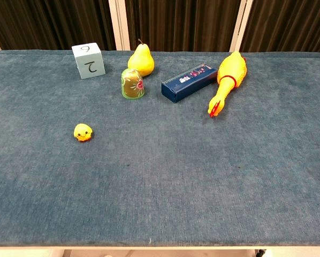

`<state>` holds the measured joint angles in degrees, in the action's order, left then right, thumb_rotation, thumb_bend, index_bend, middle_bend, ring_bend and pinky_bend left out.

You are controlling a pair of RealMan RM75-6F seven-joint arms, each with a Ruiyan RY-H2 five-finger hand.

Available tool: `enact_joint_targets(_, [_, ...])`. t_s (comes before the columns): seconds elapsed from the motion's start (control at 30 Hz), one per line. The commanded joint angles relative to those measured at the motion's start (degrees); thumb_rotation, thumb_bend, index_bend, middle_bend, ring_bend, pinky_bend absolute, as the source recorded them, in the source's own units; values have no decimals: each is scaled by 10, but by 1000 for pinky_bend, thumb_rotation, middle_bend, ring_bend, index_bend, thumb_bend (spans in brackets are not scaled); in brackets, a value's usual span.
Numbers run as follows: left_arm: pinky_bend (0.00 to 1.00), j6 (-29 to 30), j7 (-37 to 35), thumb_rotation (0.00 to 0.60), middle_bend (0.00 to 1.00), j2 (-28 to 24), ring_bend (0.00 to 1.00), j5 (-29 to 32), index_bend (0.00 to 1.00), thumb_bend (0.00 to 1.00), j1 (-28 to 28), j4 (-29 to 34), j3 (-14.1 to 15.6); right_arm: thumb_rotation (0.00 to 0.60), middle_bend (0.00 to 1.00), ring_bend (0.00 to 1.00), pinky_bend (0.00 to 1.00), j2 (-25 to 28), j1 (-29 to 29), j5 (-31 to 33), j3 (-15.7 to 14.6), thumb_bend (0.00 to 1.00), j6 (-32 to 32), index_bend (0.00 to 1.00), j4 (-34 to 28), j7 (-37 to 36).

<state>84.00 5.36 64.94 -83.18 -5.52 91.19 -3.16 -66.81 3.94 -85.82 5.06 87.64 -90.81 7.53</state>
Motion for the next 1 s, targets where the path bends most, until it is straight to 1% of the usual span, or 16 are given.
enact_joint_targets(0.03, [159, -1, 0, 600, 0, 0, 0, 1, 88, 278, 0, 0, 0, 600, 151, 227, 217, 0, 0, 1, 0, 260, -1, 190, 0, 1])
enact_joint_targets(0.3, [159, -3, 0, 600, 0, 2, 0, 0, 88, 279, -2, 0, 1, 600, 151, 228, 217, 2, 1, 3, -1, 260, -5, 189, -3, 0])
enact_joint_targets(0.43, [159, -11, -12, 600, 0, 1, 0, -1, 88, 280, -5, -1, 3, 600, 151, 227, 213, 4, 1, 5, -1, 260, -8, 188, -5, -2])
enact_joint_targets(0.5, [159, -21, -32, 600, 0, 2, 0, -5, 88, 280, -9, -1, 6, 600, 151, 228, 213, 5, 1, 5, -1, 260, -9, 188, -6, -1])
enact_joint_targets(0.6, [159, -53, -100, 600, 0, 5, 0, -18, 88, 281, -23, -3, 13, 600, 151, 227, 211, 5, 2, 5, -1, 260, -10, 188, -7, -2])
enact_joint_targets(0.67, [159, -77, -133, 600, 0, 14, 0, -33, 88, 284, -37, -10, 20, 600, 151, 227, 210, 5, 1, 7, -1, 260, -10, 189, -9, -3])
enact_joint_targets(0.73, [160, -101, -151, 600, 0, 25, 0, -46, 88, 285, -53, -16, 27, 600, 151, 228, 210, 5, 0, 8, -2, 260, -10, 190, -10, -2])
enact_joint_targets(0.8, [160, -119, -160, 600, 0, 35, 0, -51, 88, 286, -68, -19, 26, 600, 151, 228, 210, 4, 0, 8, -3, 260, -11, 194, -10, 2])
enact_joint_targets(1.0, [159, -168, -152, 600, 0, 70, 0, -50, 88, 287, -118, -21, 8, 600, 151, 228, 210, 5, 2, 13, -2, 260, -16, 199, -12, 7])
